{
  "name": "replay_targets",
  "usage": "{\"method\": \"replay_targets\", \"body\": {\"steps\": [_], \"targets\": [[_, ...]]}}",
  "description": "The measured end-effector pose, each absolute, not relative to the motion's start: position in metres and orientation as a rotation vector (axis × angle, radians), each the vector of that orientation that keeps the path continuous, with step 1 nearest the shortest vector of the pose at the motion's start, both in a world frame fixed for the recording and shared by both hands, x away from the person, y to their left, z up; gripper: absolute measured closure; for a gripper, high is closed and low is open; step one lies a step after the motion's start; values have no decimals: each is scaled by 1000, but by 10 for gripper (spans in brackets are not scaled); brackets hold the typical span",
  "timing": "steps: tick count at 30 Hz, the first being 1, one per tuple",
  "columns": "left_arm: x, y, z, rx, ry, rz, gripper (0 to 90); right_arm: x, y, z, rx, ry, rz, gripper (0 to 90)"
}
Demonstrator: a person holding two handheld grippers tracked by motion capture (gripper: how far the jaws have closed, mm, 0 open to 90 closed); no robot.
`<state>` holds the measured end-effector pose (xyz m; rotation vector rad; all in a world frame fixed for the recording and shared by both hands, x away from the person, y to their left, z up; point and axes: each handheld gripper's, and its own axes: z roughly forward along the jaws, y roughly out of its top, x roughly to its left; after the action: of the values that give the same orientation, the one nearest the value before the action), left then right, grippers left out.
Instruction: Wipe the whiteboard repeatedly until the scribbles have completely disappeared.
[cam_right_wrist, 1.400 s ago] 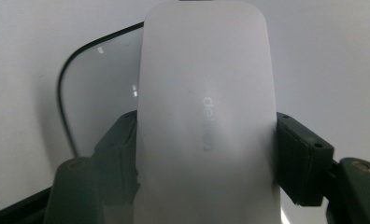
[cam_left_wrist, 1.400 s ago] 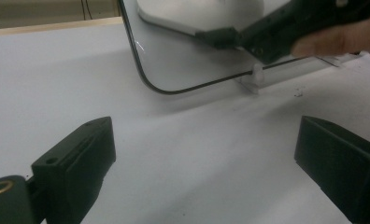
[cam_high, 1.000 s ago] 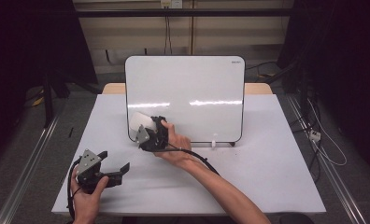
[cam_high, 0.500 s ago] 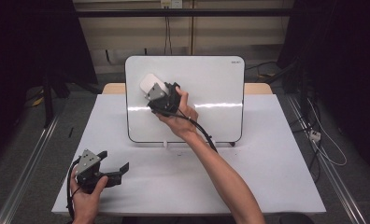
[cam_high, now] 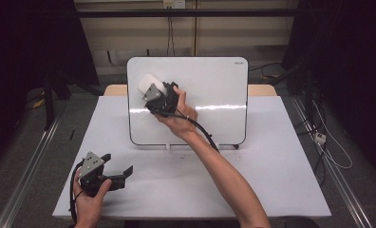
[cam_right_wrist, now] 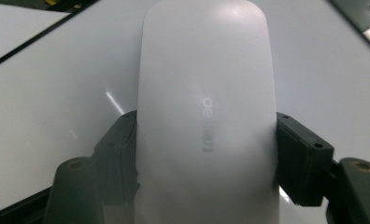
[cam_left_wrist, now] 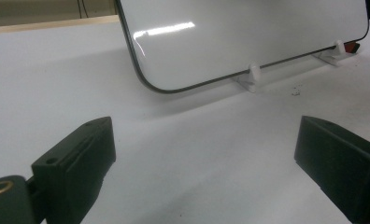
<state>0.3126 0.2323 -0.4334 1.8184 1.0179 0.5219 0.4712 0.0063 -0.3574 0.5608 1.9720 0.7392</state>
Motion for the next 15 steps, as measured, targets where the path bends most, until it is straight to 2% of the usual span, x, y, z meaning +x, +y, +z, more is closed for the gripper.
{"method": "replay_targets", "body": {"steps": [11,15], "targets": [[313,230,-434,1831,1011,523,54,419,28,-418,390,2082,702,315],[313,231,-435,1832,1013,523,54,419,25,-417,456,2109,781,315]]}}
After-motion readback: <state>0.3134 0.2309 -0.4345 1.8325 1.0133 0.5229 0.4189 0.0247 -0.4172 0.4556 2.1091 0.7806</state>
